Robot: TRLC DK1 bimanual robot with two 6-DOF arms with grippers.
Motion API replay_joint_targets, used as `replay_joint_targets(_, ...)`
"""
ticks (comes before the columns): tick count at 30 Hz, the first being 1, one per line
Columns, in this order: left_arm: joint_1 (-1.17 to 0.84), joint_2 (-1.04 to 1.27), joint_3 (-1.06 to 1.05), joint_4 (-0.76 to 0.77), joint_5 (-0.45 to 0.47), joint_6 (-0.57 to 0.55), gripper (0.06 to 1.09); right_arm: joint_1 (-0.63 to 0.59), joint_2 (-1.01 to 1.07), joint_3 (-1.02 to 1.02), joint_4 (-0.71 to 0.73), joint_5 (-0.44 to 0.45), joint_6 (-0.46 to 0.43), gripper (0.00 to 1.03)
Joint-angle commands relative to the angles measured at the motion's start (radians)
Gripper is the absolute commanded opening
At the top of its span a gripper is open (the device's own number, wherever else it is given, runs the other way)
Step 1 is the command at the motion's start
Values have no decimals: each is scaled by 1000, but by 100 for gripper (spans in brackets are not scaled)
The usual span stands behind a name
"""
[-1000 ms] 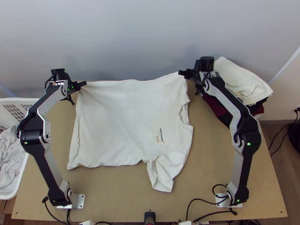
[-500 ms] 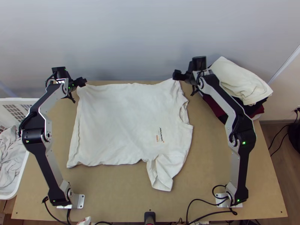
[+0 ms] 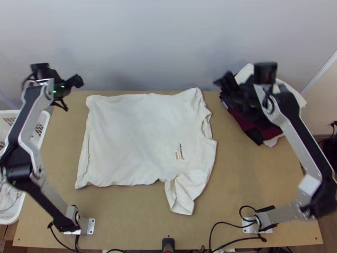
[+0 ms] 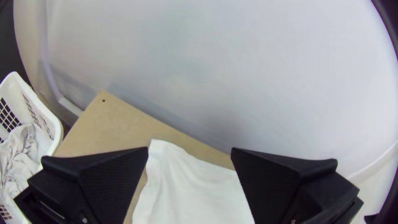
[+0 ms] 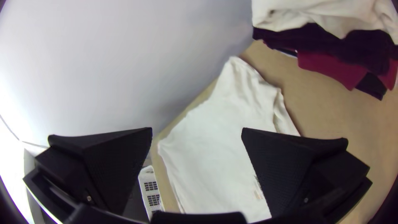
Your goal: Fold the t-shirt
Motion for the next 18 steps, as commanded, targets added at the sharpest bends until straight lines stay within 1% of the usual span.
replay_joint_targets(1, 12, -141, -91, -10, 34, -29, 104, 2, -71, -149, -101, -60, -184, 95)
replay_joint_targets(2, 16, -171, -115, -9, 38, -25, 104, 4, -90, -181, -138, -59, -252, 95)
replay_joint_targets(3, 18, -197, -140, -9, 38, -19, 104, 4, -108, -218, -163, -64, -289, 95)
replay_joint_targets(5, 22, -248, -183, -7, 39, -10, 104, -2, -137, -297, -205, -111, -321, 93)
replay_joint_targets(9, 38, -325, -252, -7, 41, -5, 104, -50, -191, -415, -215, -117, -404, 93)
replay_joint_targets(12, 44, -386, -312, -7, 42, -6, 104, -88, -222, -496, -221, -129, -410, 94)
replay_joint_targets(14, 44, -424, -351, -9, 42, -5, 104, -88, -260, -534, -235, -129, -410, 99)
replay_joint_targets(16, 44, -458, -385, -7, 42, 0, 104, -70, -303, -574, -255, -131, -413, 99)
replay_joint_targets(18, 45, -484, -408, -9, 42, 1, 104, -42, -329, -594, -305, -131, -424, 99)
